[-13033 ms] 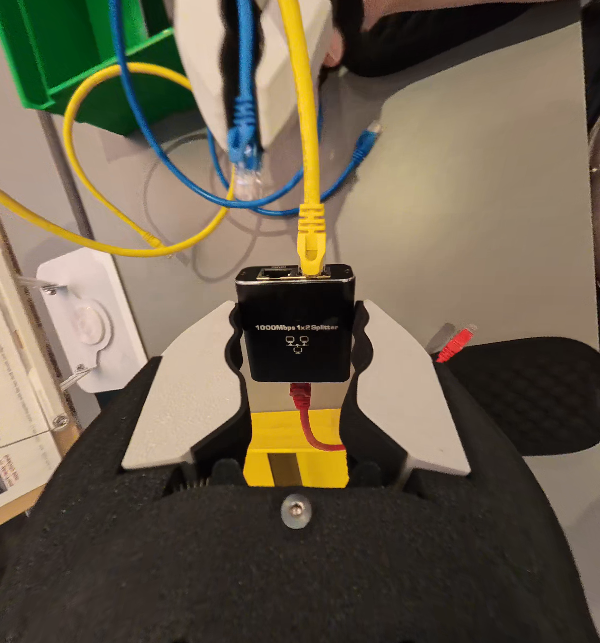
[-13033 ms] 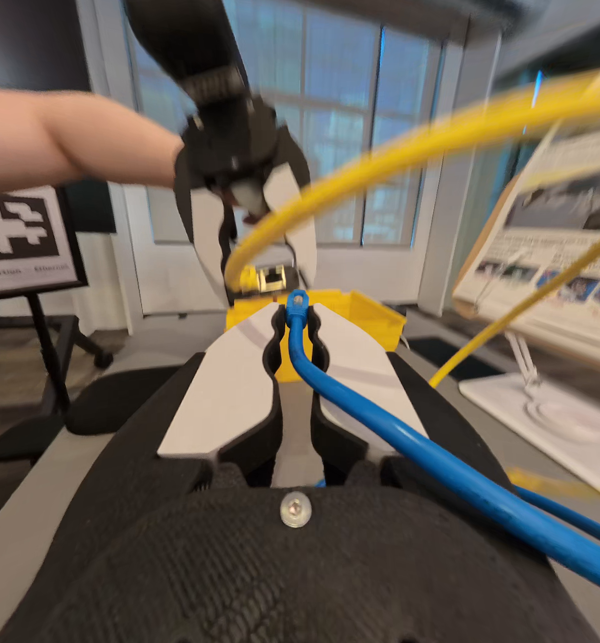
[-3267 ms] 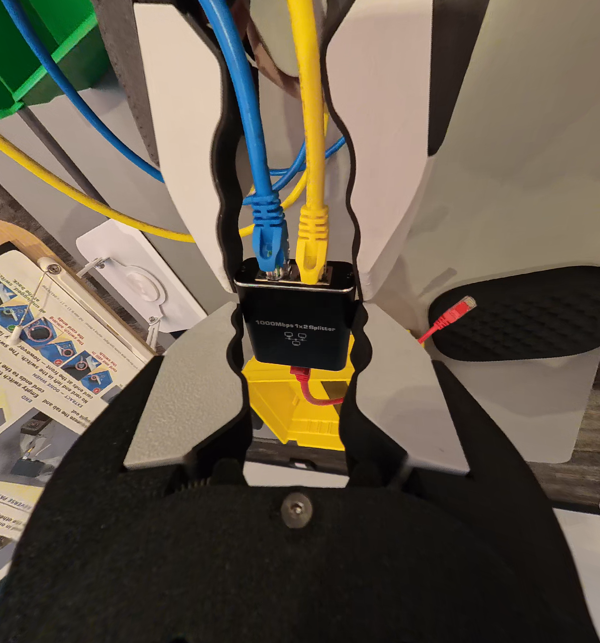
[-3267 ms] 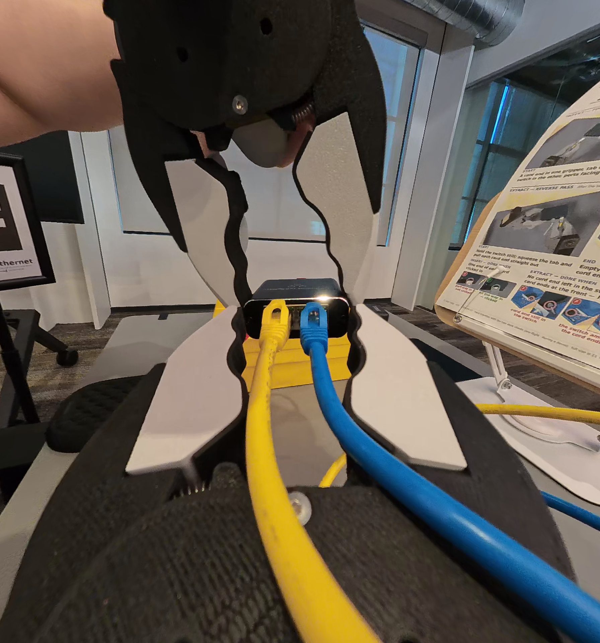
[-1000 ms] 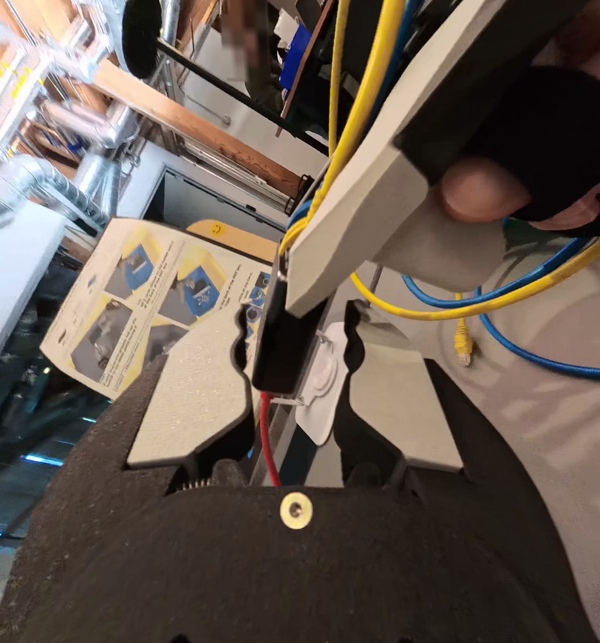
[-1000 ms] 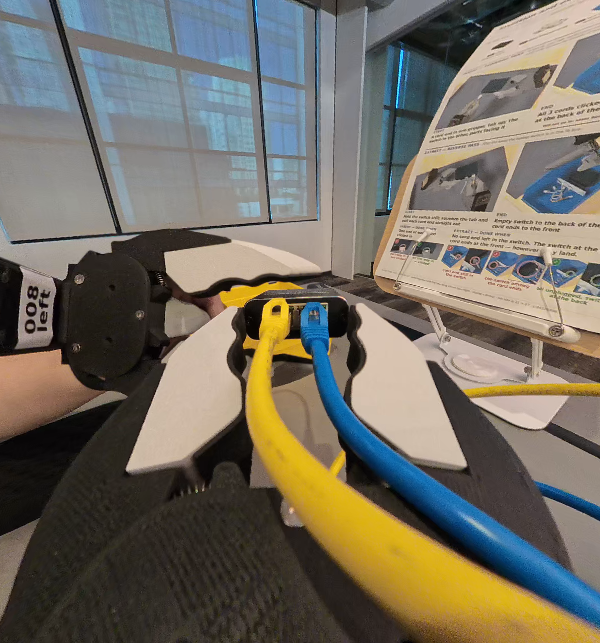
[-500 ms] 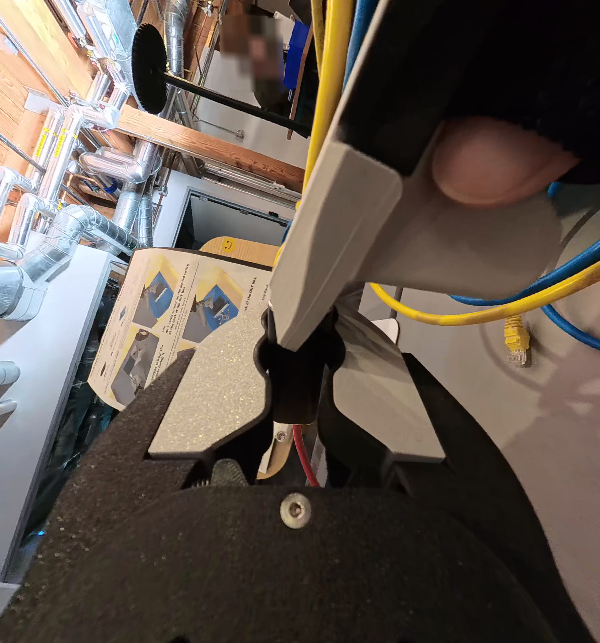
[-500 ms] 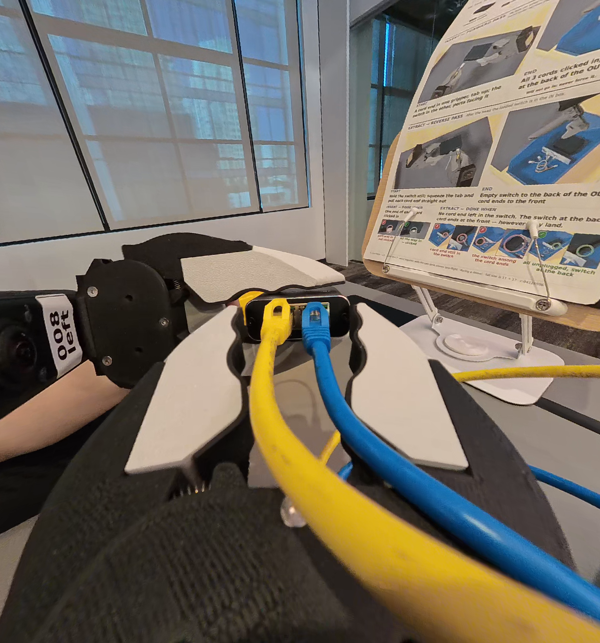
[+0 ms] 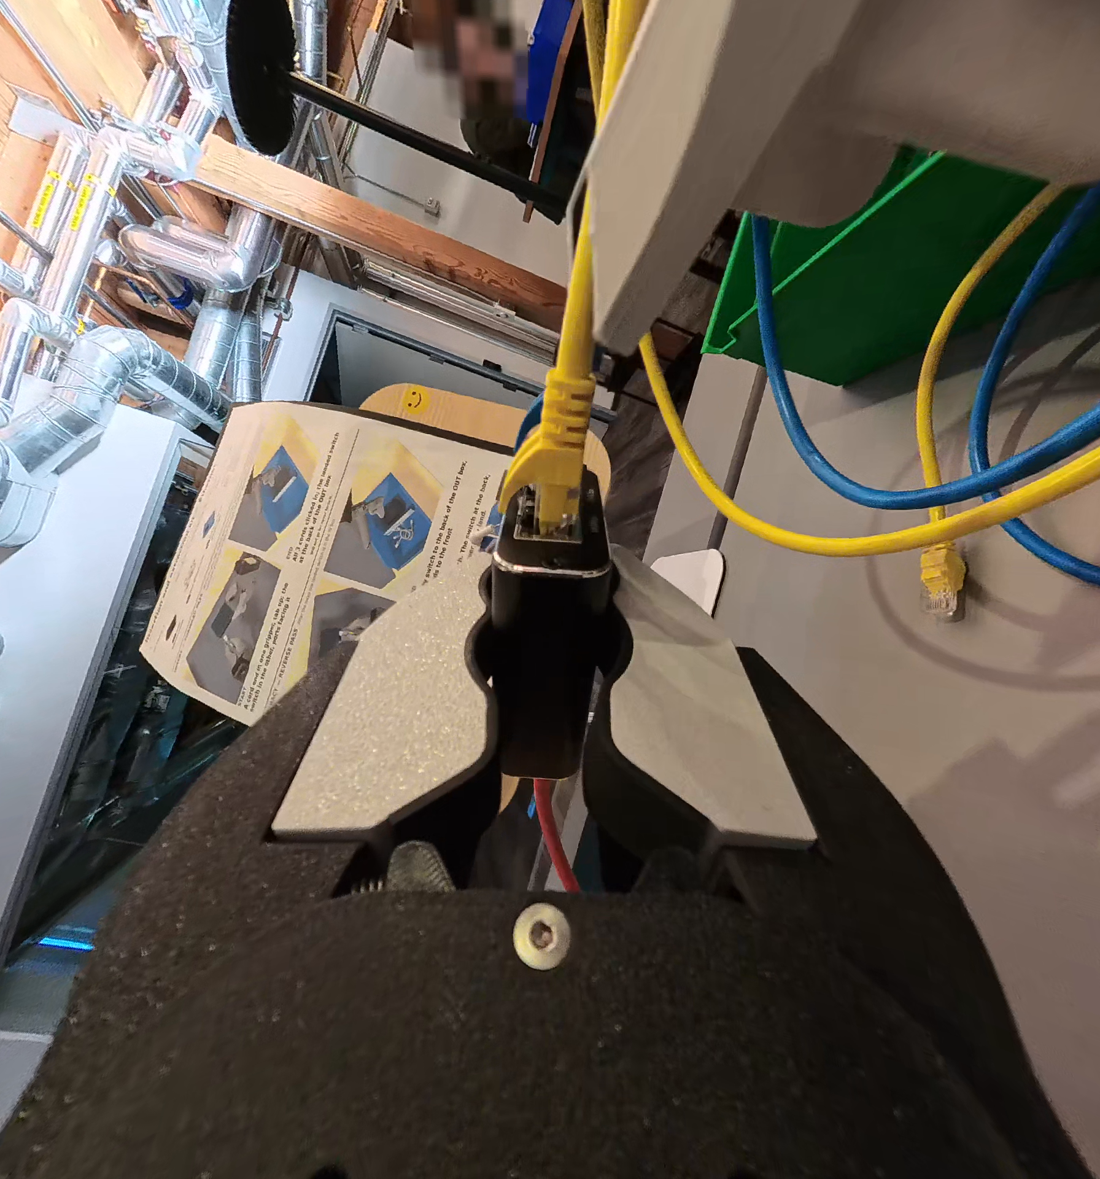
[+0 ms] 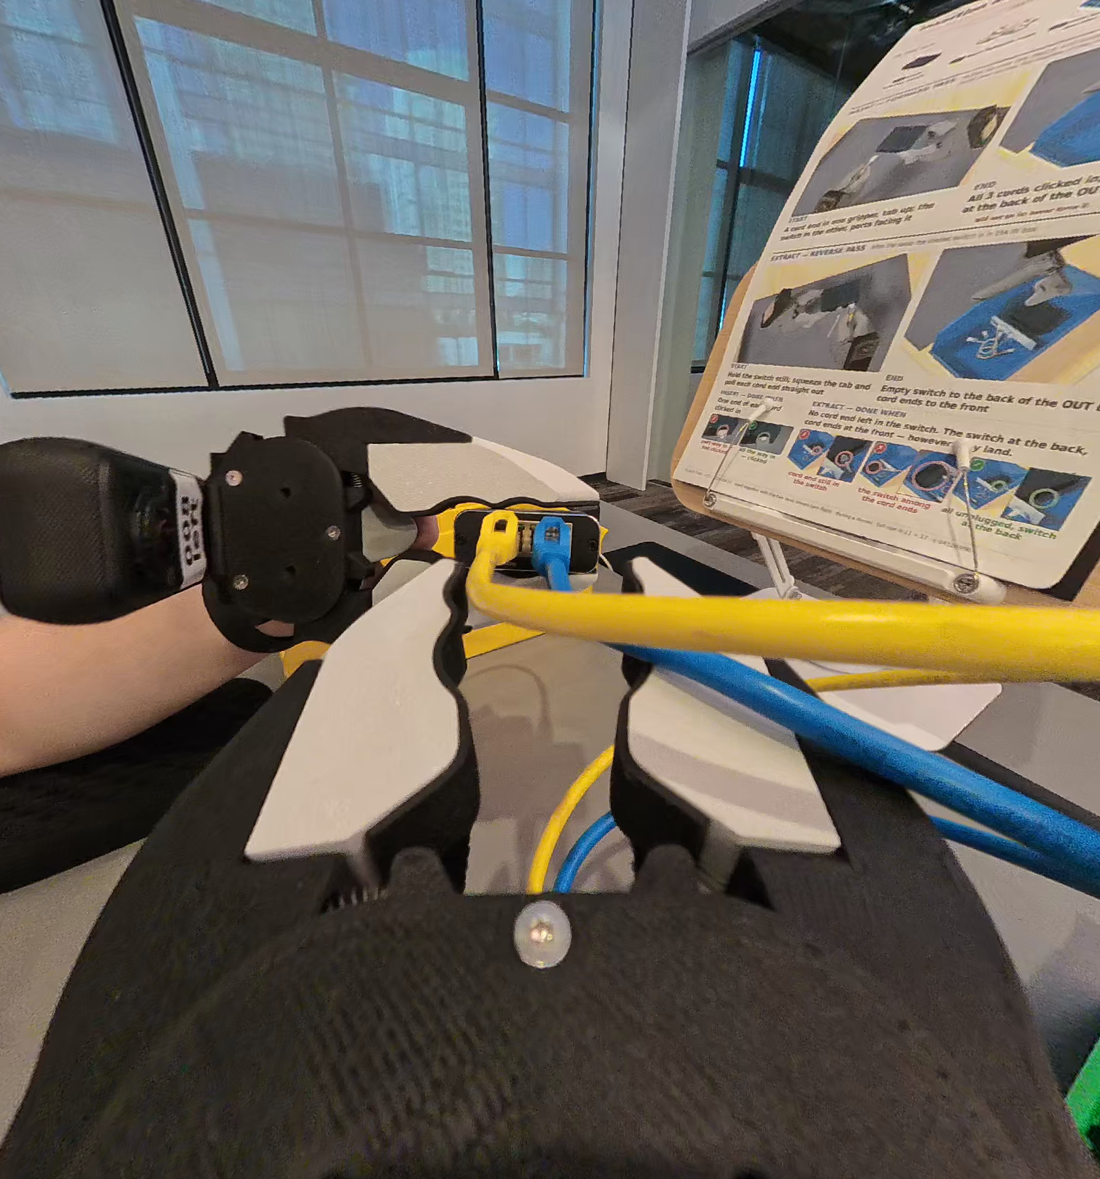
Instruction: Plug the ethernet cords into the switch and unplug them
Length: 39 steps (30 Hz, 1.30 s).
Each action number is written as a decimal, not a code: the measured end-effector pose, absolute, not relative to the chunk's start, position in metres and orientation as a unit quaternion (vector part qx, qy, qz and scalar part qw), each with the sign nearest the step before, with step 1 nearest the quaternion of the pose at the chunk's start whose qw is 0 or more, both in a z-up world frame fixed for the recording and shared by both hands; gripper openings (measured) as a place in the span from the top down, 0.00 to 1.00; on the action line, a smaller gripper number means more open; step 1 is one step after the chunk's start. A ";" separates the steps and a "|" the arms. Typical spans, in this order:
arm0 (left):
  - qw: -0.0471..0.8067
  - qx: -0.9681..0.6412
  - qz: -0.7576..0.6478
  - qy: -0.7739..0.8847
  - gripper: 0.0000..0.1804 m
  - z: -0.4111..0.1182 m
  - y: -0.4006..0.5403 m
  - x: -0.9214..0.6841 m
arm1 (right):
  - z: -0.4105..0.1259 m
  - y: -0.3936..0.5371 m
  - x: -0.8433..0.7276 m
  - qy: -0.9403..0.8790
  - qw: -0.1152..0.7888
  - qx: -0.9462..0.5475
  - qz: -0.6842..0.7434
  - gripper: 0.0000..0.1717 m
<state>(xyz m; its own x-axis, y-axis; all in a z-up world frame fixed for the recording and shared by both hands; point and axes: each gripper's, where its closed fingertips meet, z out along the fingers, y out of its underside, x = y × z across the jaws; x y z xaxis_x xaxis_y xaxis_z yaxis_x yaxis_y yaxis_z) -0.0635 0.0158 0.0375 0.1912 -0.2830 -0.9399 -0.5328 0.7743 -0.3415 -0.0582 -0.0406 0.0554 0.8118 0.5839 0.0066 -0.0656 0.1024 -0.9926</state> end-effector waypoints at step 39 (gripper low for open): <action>0.704 -0.316 0.059 0.633 0.85 0.033 0.006 -0.065 | 0.050 -0.046 -0.062 -0.262 0.726 -0.616 0.160 0.91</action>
